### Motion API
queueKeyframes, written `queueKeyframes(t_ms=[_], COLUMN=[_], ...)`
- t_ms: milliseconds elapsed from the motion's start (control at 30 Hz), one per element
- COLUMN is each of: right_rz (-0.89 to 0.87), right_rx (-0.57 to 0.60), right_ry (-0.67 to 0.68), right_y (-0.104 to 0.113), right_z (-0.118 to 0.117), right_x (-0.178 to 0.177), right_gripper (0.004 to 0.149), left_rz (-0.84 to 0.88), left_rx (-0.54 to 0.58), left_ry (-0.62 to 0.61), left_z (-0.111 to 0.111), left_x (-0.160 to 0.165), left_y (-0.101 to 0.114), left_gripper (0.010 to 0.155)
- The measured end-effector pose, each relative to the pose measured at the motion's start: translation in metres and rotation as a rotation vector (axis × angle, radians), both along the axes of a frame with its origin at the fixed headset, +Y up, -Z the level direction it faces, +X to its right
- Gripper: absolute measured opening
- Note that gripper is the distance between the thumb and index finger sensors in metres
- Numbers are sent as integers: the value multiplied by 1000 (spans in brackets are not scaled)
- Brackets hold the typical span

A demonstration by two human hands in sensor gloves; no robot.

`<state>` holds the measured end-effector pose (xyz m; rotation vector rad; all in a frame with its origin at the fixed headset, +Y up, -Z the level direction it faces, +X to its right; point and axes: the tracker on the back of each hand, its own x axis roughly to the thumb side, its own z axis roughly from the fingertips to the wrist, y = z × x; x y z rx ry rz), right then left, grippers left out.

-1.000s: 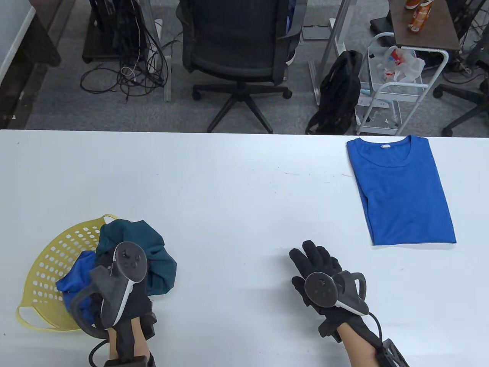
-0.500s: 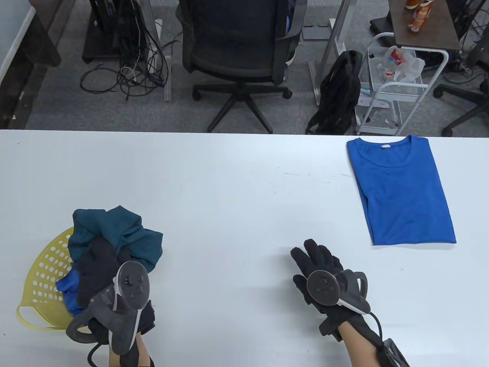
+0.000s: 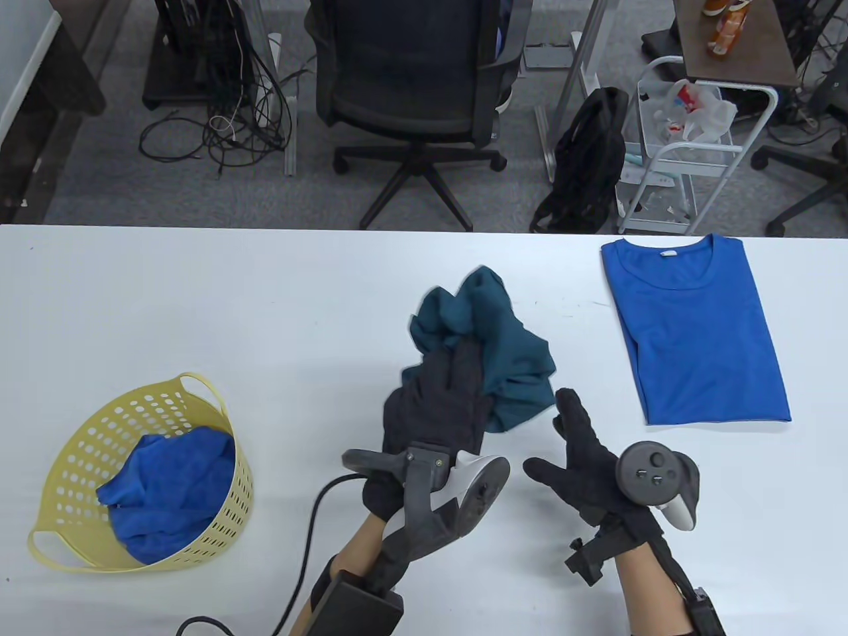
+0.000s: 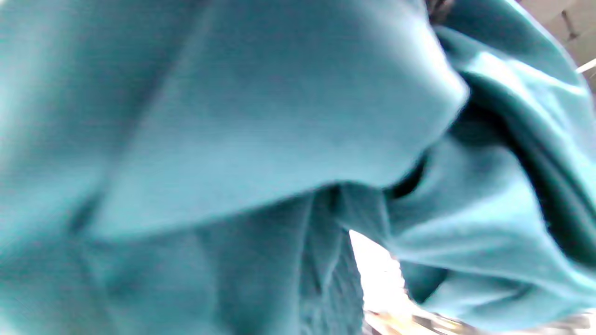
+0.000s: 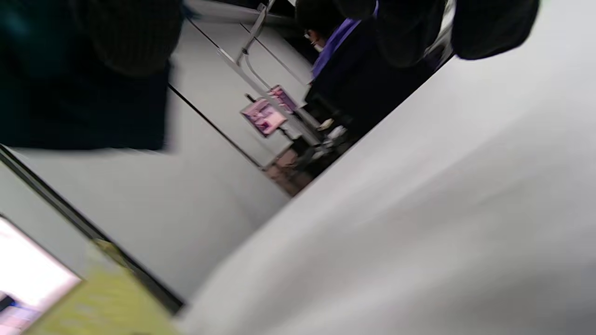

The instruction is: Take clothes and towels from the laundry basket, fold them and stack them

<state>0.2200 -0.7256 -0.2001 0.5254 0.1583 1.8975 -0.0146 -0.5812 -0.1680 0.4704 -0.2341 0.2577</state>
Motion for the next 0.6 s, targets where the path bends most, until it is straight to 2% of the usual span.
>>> queueKeyframes(t_ms=[33,67,100,133,167,200,233,267,300,333,400,500,600], right_rz=[-147,-323,-366,-325,-100,29,137,219,214,169,111,99,-108], right_rx=[-42,-131,-193,-221,-193,-114,-34,-5,-23,-33,-41,-24,-74], right_ry=[76,175,201,179,40,-31,-70,-46,-33,-30,-79,-95,-128], right_y=[1,1,1,0,-2,-3,-5,-6,-7,-8,-8,-7,-10], right_z=[1,3,4,6,9,10,9,9,9,11,12,13,14], right_x=[-4,-13,-19,-23,-28,-31,-34,-38,-40,-42,-43,-40,-37], right_gripper=[109,109,105,100,91,81,74,69,67,65,61,61,60], left_rz=[39,42,-19,-151,-266,-307,-360,-410,-390,-282,-87,-87,-85], left_rx=[-87,-216,-343,-461,-444,-395,-394,-494,-548,-577,-563,-511,-535], left_ry=[-62,-131,-184,-159,-107,-98,-91,-84,-82,-106,-100,-59,-101], left_z=[-3,-5,-6,-5,0,1,1,1,1,2,3,3,4], left_x=[3,9,16,19,17,15,11,3,-3,-13,-28,-42,-45], left_y=[-20,-48,-75,-96,-114,-124,-134,-136,-135,-132,-128,-119,-114], left_gripper=[57,59,63,66,68,67,66,65,65,63,65,83,98])
